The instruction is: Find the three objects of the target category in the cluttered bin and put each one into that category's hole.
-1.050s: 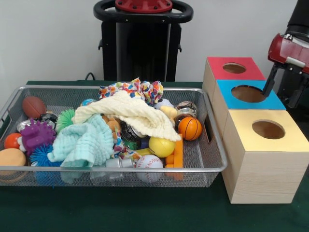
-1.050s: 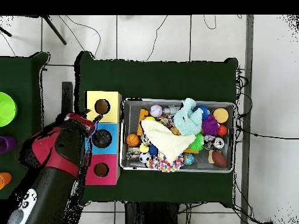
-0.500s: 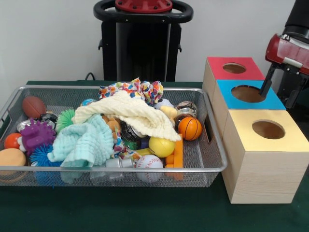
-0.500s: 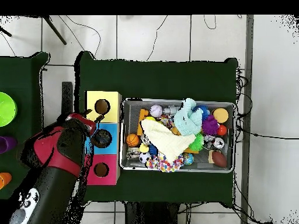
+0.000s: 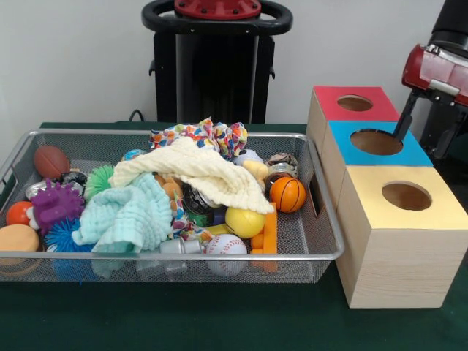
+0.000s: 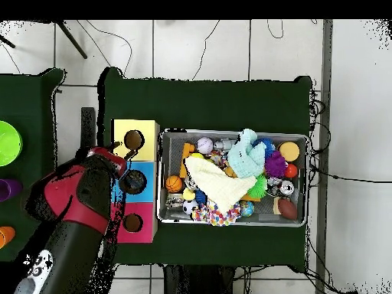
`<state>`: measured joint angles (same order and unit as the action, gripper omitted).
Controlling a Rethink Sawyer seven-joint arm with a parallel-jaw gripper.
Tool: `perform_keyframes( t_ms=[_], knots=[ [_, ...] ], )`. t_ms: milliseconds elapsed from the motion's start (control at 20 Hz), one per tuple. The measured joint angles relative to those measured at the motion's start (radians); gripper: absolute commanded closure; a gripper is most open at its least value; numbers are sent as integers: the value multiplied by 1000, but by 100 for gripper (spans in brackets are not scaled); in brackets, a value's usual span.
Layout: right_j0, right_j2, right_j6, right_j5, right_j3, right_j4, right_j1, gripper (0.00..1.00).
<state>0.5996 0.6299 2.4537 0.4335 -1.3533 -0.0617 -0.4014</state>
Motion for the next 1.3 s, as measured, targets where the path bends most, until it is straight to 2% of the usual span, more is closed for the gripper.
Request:
perform_keyframes(
  t_ms=[250, 850, 1300],
  knots=[
    [-33, -8, 0, 0, -25, 0, -38, 0],
    [-157, -59, 0, 0, -120, 7, -194, 0],
    [-161, -60, 0, 0, -123, 65, -237, 0]
  ],
)
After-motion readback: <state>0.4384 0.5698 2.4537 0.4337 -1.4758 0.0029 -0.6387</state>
